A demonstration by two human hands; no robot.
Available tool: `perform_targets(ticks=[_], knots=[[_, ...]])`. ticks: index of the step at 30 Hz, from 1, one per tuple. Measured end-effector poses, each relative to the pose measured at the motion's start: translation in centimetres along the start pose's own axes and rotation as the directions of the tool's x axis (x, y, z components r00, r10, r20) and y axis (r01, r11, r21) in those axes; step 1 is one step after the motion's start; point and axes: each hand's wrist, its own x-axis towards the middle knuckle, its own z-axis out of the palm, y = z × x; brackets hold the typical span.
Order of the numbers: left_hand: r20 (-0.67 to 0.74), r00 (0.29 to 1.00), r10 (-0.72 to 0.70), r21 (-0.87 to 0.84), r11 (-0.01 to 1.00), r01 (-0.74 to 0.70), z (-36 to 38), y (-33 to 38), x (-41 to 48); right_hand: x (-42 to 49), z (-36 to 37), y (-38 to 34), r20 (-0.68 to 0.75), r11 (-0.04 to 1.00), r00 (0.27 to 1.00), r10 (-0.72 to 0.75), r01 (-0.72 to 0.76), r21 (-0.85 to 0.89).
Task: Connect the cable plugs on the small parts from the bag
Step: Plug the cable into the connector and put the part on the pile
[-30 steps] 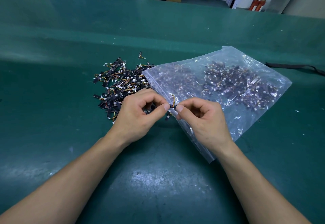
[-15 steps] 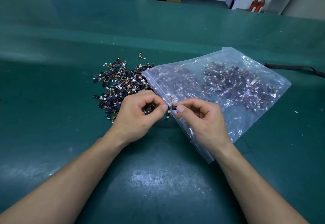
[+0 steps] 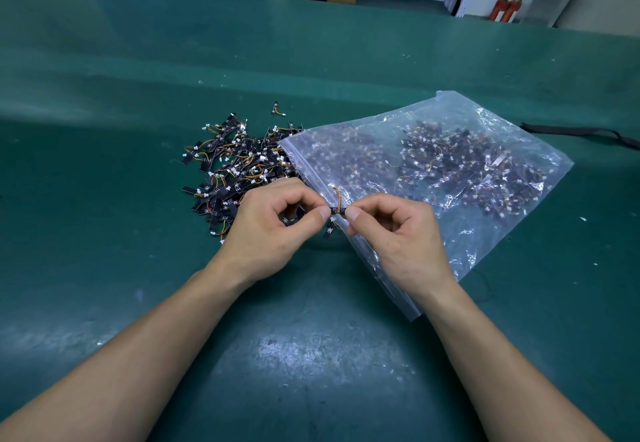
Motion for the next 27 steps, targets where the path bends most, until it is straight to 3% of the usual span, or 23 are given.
perform_targets(ticks=[5, 14, 27], knots=[[-0.016, 1.000, 0.007, 0.003, 1.000, -0.007, -0.06, 0.07, 0.00, -0.13, 0.00, -0.31, 0.007, 0.998, 1.000, 0.013, -0.013, 0.058], [0.009, 0.999, 0.031, 0.022, 0.999, -0.031, -0.12, -0.23, -0.07, 0.17, -0.06, -0.04, -0.036, 0.999, 0.999, -0.024, 0.023, -0.044], [-0.041, 0.964, 0.261, 0.175, 0.952, -0.250, 0.12, -0.91, 0.03, 0.03, 0.11, 0.56, -0.038, 0.967, 0.984, -0.172, 0.162, -0.194]])
